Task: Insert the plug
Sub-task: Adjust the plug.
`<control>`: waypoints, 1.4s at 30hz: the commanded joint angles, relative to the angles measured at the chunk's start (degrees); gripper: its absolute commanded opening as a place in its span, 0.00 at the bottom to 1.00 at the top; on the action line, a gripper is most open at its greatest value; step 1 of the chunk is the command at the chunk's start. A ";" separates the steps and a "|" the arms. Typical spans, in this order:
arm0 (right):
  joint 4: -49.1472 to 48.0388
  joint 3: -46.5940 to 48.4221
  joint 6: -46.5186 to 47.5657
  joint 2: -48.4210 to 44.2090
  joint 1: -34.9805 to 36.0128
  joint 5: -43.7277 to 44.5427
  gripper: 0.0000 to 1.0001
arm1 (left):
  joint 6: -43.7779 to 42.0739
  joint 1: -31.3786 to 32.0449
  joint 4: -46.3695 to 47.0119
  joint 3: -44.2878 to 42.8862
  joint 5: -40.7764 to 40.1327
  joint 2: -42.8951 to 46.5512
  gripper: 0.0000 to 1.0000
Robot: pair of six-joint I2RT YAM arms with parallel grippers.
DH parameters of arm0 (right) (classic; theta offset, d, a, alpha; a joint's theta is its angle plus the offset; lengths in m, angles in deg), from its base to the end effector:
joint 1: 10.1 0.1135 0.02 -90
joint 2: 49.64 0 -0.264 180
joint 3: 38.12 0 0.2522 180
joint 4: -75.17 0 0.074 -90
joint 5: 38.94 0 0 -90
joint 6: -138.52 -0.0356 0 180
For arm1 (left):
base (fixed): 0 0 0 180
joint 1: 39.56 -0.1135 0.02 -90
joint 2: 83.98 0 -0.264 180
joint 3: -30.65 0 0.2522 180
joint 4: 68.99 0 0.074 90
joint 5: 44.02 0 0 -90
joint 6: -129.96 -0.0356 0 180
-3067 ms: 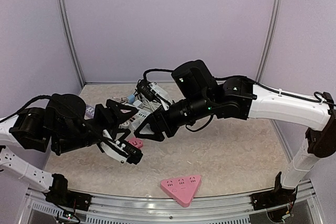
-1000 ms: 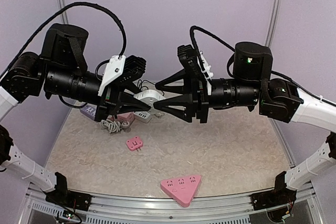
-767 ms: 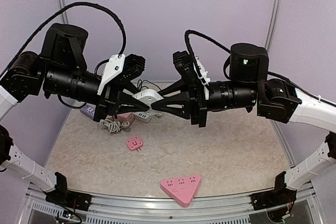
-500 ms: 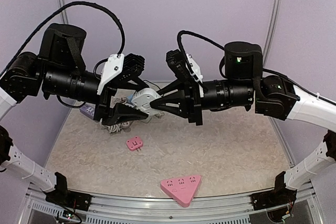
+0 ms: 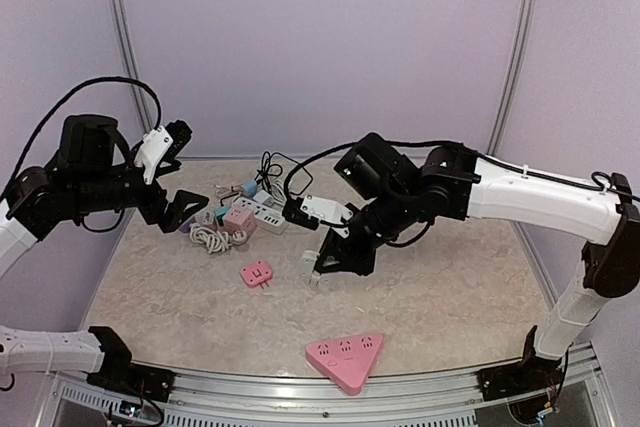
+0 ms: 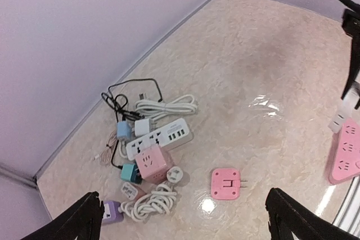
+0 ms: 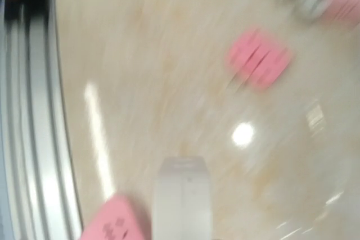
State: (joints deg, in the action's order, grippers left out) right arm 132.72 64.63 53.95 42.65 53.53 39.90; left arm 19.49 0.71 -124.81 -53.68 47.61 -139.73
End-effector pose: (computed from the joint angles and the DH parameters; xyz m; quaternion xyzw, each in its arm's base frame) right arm 0.1505 0.3191 0.3433 -0.5544 0.7429 0.2561 0.2741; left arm 0.1446 -0.1238 0.4022 0.4380 0.7328 -0.1015 0.5108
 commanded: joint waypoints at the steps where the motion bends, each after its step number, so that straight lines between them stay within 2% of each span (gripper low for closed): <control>1: 7.95 -2.06 3.65 4.26 0.12 -5.20 0.00 | 9.69 -13.71 4.95 13.28 1.64 9.62 0.99; 6: 11.22 -1.76 4.86 9.22 0.78 -6.72 0.00 | 17.86 -27.84 6.59 25.25 5.29 22.87 0.99; 11: 7.20 -4.74 6.67 10.03 3.44 -10.06 0.00 | 25.16 -37.09 12.43 34.42 11.75 32.32 0.99; 18: 6.65 -5.32 10.53 11.80 5.29 -12.03 0.00 | 29.25 -43.65 18.02 45.30 12.69 37.82 0.99; 24: 5.96 -4.37 12.78 14.51 5.31 -12.91 0.00 | 27.93 -45.10 21.80 46.89 16.15 37.52 0.98; 27: 6.35 -4.18 13.51 14.84 5.29 -13.10 0.00 | 20.35 -41.72 19.99 45.02 22.33 35.83 0.92; 29: 6.17 -4.86 14.17 14.51 5.31 -12.63 0.00 | 12.28 -34.39 17.51 42.59 22.27 33.03 0.90; 31: 4.76 -6.14 14.91 13.76 5.30 -12.71 0.00 | 3.68 -27.99 13.47 38.56 21.63 26.02 0.89; 36: 5.76 -4.59 16.59 14.98 5.34 -12.70 0.00 | -10.61 -11.59 6.31 28.47 16.86 10.77 0.87; 39: 7.06 -3.87 16.98 15.40 5.33 -11.39 0.00 | -12.98 -1.23 8.09 26.05 14.32 4.07 0.87; 42: 6.68 -4.33 16.53 14.92 5.32 -10.87 0.00 | -9.59 2.82 14.95 28.13 14.10 2.14 0.89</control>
State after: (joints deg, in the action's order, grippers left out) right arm 138.62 59.38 69.71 57.10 58.73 28.06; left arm 12.50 -1.17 -113.06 -26.75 63.61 -135.80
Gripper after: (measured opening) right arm 0.125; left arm 0.883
